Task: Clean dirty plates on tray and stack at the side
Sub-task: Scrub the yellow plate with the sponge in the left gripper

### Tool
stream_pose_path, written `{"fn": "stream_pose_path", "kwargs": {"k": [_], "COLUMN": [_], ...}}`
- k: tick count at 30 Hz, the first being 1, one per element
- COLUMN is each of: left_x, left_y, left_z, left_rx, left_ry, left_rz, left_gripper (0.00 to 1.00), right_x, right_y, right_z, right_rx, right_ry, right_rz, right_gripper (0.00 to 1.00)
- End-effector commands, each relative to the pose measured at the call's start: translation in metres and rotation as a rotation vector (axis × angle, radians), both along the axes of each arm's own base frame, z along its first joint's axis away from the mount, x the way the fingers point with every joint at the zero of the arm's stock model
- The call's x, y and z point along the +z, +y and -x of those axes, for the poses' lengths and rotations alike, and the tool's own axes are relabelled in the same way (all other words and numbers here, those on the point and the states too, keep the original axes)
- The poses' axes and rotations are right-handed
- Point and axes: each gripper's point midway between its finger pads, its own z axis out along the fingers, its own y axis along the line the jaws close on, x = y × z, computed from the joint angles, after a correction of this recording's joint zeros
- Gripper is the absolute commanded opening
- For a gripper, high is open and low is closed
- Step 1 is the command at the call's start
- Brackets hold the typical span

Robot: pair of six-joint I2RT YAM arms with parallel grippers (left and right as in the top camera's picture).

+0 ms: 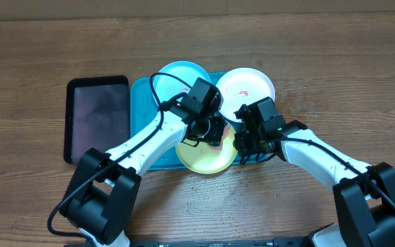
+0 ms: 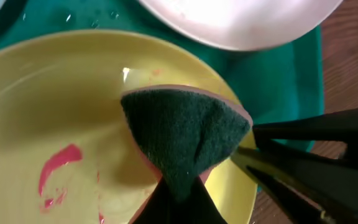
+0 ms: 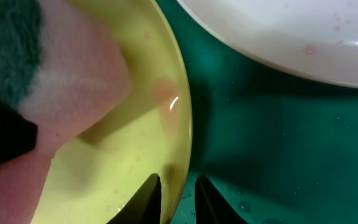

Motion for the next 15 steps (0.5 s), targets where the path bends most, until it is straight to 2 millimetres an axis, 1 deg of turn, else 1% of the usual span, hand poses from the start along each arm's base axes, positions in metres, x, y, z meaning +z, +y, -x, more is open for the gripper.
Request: {"fn": "stream_pose_path", "kwargs": {"k": [1,5,10,15], "left_x": [-0.002,-0.004,-0.007,-0.014], "left_y": [0.005,0.01,0.01,0.025], "left_z": [-0.004,-0.005,0.001,-0.009], "left_rx": [0.058,0.1,0.125,0.212], "left_ry": [0.027,0.042,0.067,0.01], "left_rz": [0.003,-0.011,-0.032,-0.137], "left_gripper": [0.04,0.04,0.04,0.04], "right_x": [0.009,0.009,0.008,0.007], "right_y": [0.005,0.005,0.004,0.002], "right_z": [-0.009,-0.009,-0.008,-0.006], "right_rx": [0.009,0.009,0.008,0.007], "right_ry": [-0.031,-0.031,-0.028,-0.02], "right_rz": [-0.011,-0.011,-0.005,0.002], "right_gripper": [0.21,0.2,0.2,0.19]}}
